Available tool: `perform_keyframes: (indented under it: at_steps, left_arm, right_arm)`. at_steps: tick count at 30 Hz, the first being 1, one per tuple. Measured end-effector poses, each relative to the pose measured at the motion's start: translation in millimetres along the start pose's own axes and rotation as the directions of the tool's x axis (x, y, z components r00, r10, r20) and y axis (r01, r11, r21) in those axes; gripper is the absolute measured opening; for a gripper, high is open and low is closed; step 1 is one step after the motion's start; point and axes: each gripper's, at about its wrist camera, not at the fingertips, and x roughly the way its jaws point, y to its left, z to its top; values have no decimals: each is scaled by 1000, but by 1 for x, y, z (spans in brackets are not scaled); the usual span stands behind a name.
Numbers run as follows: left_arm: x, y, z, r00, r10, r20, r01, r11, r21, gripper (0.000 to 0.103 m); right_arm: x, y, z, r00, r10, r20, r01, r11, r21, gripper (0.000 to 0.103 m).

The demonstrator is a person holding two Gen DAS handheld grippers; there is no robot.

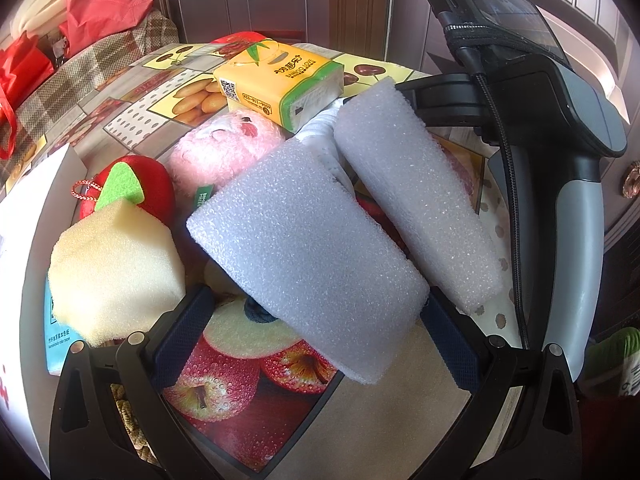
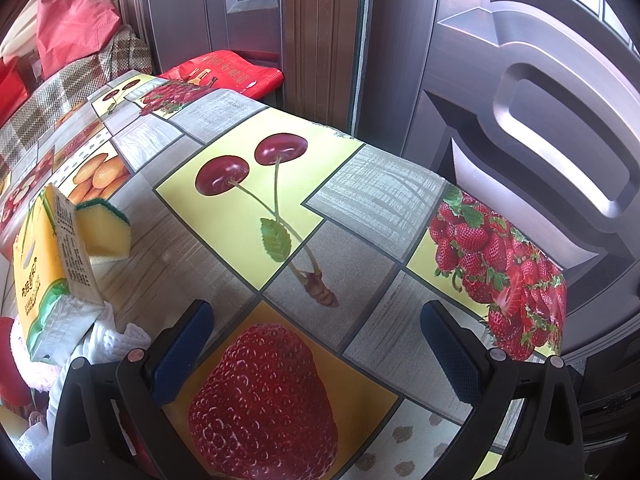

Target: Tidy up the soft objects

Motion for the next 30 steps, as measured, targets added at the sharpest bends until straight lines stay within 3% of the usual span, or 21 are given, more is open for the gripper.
perform_keyframes:
  at_steps: [8,12,16,19,23,27,30]
  left_arm:
    - [-6,-2,-1,998,51,30,-51,999,1,102]
    - [-25,1,-4,989,80,128,-77,997,-30,102]
    - [-46,8,-8,965,131,227,-114,990,-87,102]
    - [-68,11,-17,925,181,333,-142,980,-139,103]
    - [-113,17,-36,849,221,480,-136,969,-207,103]
    - [-160,34,-69,769,301,564,-163,945,-283,103]
    - [-182,64,-91,748,342,569,-145,920,-363,103]
  right_arm:
    - [0,0,0,1000,0,0,0,1000,0,103]
    - [0,0,0,1000,0,0,0,1000,0,103]
    - [0,0,0,1000,0,0,0,1000,0,103]
    - [0,0,0,1000,0,0,0,1000,0,103]
    - [0,0,0,1000,0,0,0,1000,0,103]
    - [0,0,0,1000,0,0,0,1000,0,103]
    - [0,0,0,1000,0,0,0,1000,0,103]
